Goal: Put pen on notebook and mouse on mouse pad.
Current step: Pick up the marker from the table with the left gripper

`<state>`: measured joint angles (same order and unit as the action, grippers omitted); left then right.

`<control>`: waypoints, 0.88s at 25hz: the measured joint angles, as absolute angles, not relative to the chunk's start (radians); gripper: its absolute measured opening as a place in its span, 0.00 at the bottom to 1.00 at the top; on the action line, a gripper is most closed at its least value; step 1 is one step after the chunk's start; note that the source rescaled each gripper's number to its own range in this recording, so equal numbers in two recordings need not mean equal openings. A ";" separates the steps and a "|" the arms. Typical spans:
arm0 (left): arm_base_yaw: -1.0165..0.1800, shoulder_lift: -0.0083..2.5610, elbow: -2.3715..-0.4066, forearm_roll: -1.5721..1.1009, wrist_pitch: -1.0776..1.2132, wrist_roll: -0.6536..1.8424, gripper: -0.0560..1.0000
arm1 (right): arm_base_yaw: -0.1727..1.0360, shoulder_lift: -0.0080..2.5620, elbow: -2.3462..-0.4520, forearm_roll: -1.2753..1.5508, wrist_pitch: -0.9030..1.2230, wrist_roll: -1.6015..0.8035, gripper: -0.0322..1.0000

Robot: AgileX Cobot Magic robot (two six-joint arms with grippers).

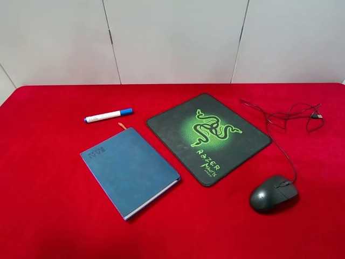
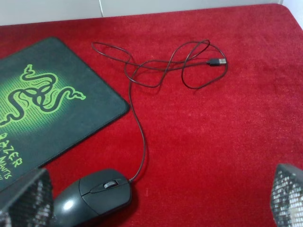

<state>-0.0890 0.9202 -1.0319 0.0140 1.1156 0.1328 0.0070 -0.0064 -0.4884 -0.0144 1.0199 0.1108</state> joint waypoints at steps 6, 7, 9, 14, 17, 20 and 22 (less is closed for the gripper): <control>-0.089 1.217 -1.169 0.008 1.117 0.203 0.98 | 0.007 -0.006 -0.488 -0.014 1.020 0.111 1.00; -0.089 1.265 -1.195 0.007 1.116 0.210 0.99 | 0.007 -0.006 -0.488 -0.014 1.020 0.111 1.00; -0.089 1.347 -1.245 0.006 1.116 0.232 0.99 | 0.007 -0.006 -0.488 -0.014 1.020 0.111 1.00; -0.089 1.551 -1.356 -0.020 1.114 0.292 0.99 | 0.007 -0.006 -0.488 -0.014 1.020 0.111 1.00; -0.089 1.659 -1.421 -0.045 1.114 0.343 0.99 | 0.007 -0.006 -0.488 -0.014 1.020 0.111 1.00; -0.089 1.755 -1.490 -0.061 1.114 0.376 1.00 | 0.007 -0.006 -0.488 -0.014 1.020 0.111 1.00; -0.089 1.815 -1.531 -0.066 1.114 0.387 1.00 | 0.007 -0.006 -0.488 -0.014 1.020 0.111 1.00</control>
<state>-0.0890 1.8148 -1.5308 -0.0656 1.1137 0.3869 0.0070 -0.0064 -0.4884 -0.0144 1.0199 0.1108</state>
